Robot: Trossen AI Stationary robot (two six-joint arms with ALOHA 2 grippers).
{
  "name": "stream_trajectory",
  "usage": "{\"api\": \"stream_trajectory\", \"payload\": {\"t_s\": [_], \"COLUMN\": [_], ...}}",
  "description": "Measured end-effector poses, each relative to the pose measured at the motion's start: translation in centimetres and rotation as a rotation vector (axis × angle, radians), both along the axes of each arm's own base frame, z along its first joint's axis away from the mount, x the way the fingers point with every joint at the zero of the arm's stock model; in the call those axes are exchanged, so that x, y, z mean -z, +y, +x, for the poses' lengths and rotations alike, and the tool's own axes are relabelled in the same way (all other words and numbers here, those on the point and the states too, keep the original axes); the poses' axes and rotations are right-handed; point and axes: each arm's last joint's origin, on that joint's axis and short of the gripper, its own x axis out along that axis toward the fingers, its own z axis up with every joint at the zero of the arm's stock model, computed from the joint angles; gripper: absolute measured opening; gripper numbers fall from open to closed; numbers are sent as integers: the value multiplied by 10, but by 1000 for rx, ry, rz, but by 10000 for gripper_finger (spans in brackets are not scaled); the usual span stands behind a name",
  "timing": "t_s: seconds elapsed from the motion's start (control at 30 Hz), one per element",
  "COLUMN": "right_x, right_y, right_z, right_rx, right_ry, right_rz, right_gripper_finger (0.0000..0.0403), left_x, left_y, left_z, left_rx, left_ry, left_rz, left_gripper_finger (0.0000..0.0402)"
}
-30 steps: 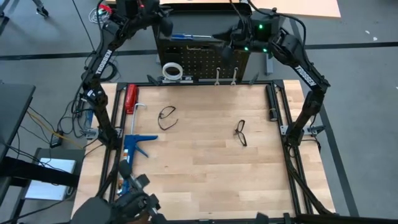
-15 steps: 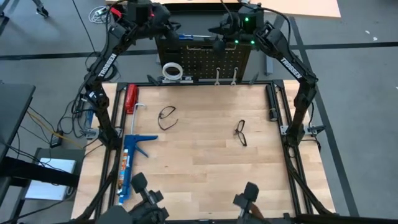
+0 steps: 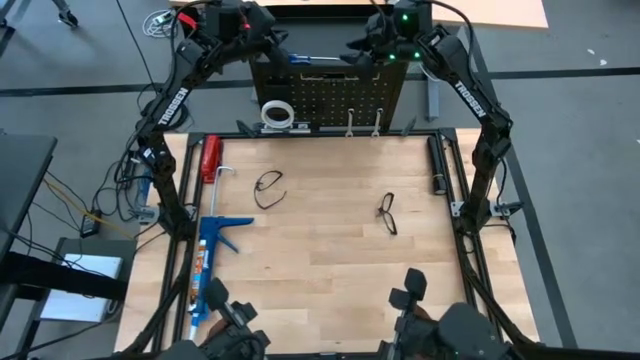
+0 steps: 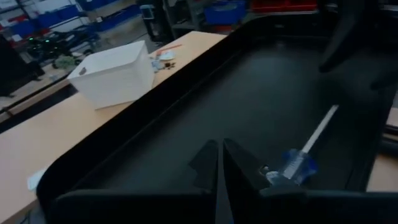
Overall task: Hang tools onto peg board
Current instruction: Remove the blue screwdriver from the black pegboard
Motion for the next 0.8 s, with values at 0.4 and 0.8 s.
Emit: {"api": "stream_trajectory", "payload": {"t_s": [0.4,0.8], "right_x": [6,-2], "right_y": [-4,12], "right_z": [8,27], "right_rx": [40,-26], "right_ry": [15,-60], "right_rz": [-19,-64], "right_gripper_finger": [228,228], "left_x": [2,-2], "left_y": [-3,-16], "left_z": [-3,1], "left_rx": [-4,72], "left_ry": [34,85], "left_rz": [-16,38], "left_gripper_finger": [33,83]}}
